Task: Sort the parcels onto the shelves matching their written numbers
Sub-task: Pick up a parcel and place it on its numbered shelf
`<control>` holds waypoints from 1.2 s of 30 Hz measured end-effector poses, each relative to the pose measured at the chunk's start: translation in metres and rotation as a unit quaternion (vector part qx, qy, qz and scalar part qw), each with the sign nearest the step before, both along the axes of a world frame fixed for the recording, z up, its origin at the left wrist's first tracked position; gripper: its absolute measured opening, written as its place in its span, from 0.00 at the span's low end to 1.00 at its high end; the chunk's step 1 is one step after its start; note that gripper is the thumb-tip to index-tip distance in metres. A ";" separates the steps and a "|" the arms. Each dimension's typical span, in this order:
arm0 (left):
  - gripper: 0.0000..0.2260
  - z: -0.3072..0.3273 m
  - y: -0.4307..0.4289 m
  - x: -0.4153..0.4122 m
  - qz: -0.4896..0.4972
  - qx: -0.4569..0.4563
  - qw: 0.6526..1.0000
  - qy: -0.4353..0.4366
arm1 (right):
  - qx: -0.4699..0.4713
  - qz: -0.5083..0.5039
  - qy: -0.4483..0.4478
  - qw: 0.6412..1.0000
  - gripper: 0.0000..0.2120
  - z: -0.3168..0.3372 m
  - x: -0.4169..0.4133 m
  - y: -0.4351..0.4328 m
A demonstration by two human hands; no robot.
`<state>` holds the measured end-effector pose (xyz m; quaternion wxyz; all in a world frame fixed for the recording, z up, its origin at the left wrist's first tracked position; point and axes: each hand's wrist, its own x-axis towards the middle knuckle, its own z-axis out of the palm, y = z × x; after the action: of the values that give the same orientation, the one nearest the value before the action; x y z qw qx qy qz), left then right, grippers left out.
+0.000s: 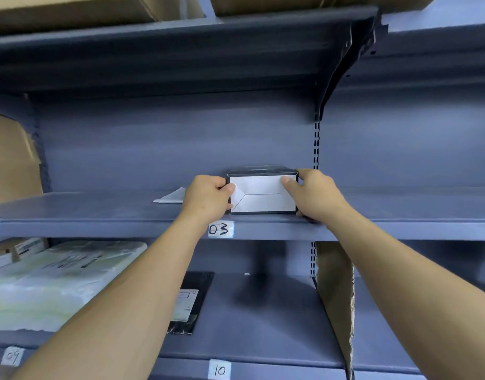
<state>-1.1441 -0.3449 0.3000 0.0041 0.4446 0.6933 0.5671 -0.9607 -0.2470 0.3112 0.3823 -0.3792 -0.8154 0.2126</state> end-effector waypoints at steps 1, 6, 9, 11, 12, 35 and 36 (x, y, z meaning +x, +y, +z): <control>0.13 0.001 0.004 -0.005 0.001 -0.007 1.000 0.005 | 0.000 -0.003 -0.010 1.000 0.22 0.001 -0.004 0.004; 0.10 0.006 0.016 -0.023 0.001 -0.023 1.000 0.018 | 0.005 -0.036 -0.057 0.998 0.19 0.006 -0.021 0.023; 0.09 0.009 0.017 -0.029 -0.006 -0.032 0.999 0.010 | 0.008 -0.047 -0.065 0.997 0.20 0.008 -0.024 0.027; 0.08 0.009 0.016 -0.031 -0.019 -0.034 0.999 0.005 | 0.009 -0.050 -0.066 0.997 0.20 0.007 -0.024 0.026; 0.08 0.009 0.015 -0.030 -0.027 -0.034 0.999 0.001 | 0.008 -0.051 -0.063 0.997 0.21 0.006 -0.024 0.026; 0.09 -0.013 -0.057 0.003 -0.006 -0.092 0.986 0.135 | 0.045 -0.136 -0.116 0.983 0.19 -0.031 -0.013 -0.045; 0.07 -0.016 -0.064 0.006 -0.008 -0.089 0.986 0.142 | 0.054 -0.140 -0.115 0.982 0.18 -0.036 -0.012 -0.050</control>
<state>-1.1382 -0.4090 0.2837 -0.0506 0.5240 0.7311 0.4341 -0.9730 -0.2973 0.2753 0.3318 -0.4901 -0.8031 0.0681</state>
